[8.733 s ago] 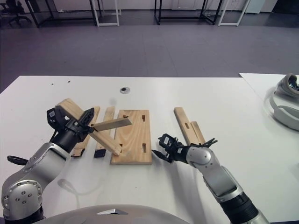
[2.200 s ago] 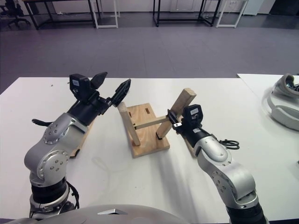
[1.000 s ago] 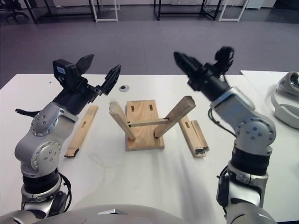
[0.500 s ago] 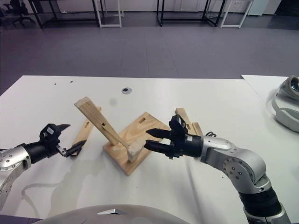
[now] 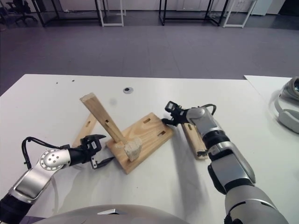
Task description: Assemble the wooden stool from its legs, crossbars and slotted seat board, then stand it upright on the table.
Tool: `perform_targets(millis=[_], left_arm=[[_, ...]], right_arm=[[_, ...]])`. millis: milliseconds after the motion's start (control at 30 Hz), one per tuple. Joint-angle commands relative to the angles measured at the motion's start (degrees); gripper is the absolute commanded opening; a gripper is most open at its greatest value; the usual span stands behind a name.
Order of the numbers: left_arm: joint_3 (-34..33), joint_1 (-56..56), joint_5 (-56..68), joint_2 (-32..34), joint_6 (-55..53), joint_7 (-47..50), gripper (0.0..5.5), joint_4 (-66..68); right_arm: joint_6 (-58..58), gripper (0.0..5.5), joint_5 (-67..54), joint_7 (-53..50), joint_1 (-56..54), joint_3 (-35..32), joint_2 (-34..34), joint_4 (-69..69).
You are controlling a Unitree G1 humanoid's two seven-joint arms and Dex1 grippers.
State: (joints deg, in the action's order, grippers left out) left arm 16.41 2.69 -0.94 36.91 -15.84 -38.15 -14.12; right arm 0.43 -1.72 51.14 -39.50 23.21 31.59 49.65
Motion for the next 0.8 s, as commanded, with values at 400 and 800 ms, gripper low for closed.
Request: perform_targets(millis=[400,800], left_arm=[[-14.2,-9.4,5.5,1.9,5.6,-2.1,5.0,10.8],[1.9,-11.7,-5.2,-7.3,2.6,3.2,5.0,12.5]], right_arm=[[7.5,3.06,-3.1,3.2,10.4,-12.0,6.4,-31.1],[-11.7,3.06,12.3,4.9,-4.2,-1.4,-9.5,12.5]])
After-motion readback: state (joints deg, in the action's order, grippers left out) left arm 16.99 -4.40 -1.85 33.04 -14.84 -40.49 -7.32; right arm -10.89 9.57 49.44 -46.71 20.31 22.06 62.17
